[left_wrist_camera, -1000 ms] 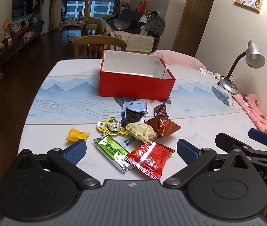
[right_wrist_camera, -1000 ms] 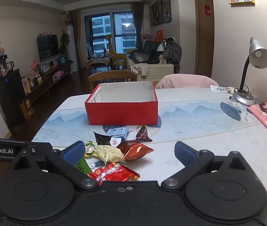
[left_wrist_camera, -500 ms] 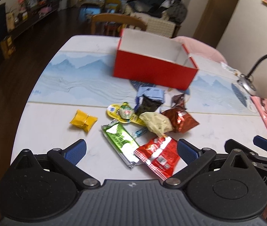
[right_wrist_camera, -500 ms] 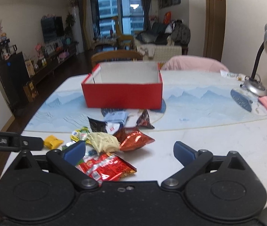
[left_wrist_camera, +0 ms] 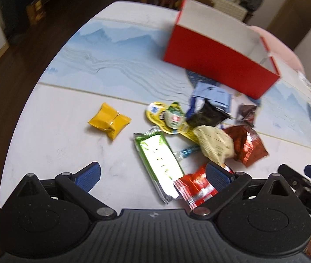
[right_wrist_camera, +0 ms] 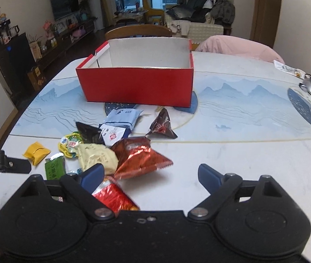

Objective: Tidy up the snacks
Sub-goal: 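Grasp the green wafer bar with the left gripper while the right gripper grasps the red-brown chip bag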

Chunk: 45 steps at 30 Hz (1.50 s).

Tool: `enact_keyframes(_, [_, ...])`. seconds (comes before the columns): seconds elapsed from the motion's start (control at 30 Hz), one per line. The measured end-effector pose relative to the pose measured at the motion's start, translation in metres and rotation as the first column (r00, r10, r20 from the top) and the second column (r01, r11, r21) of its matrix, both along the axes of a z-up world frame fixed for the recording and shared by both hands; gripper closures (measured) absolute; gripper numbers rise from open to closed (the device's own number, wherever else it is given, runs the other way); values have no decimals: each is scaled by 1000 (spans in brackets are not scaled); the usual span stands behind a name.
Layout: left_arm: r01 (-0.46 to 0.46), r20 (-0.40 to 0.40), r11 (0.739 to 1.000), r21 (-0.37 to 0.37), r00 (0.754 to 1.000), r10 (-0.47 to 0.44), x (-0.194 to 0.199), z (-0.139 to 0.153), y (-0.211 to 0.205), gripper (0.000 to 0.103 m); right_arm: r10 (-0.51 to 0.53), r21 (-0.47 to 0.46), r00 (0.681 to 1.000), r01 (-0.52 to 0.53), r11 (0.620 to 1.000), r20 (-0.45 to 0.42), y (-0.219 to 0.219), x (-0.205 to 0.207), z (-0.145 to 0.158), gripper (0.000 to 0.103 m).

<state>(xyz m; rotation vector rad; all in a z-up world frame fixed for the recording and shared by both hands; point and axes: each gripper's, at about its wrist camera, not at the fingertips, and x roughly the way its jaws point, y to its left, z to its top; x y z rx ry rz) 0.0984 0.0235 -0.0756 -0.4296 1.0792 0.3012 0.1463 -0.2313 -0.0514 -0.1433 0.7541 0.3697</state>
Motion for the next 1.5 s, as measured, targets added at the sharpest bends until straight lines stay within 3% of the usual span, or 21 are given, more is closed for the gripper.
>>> enact_keyframes(0.2, [-94,-80,994,-47,993,90,27,-21,13,1,40,-30,997,-42,999,-67,14,41,-7,15])
enact_keyframes(0.4, [-136,-150,989,-54,981,127,48,-43,11,10,58,-53,983,-68,996,-173,24,81,-20,22])
enact_keyframes(0.6, [-183,-201,981,-60,965,167,58,-60,12,13,84,-82,970,-105,991,-227,34,97,-34,30])
enact_keyframes(0.8, [-200,-236,977,-77,956,176,61,-70,9,26,135,-98,962,-162,982,-238,44,99,-40,40])
enact_keyframes(1.13, [-177,-252,982,-72,955,154,67,-76,2,27,166,-113,957,-198,974,-238,50,97,-45,49])
enact_keyframes(1.2, [-169,-248,984,-63,957,149,67,-76,1,32,167,-109,956,-197,974,-242,50,98,-46,50])
enact_keyframes(1.3, [-150,-228,987,-58,965,133,67,-73,0,51,164,-108,956,-194,975,-242,50,98,-48,53])
enact_keyframes(1.5, [-134,-208,989,-62,971,118,63,-72,5,54,156,-95,961,-181,979,-229,48,97,-47,63])
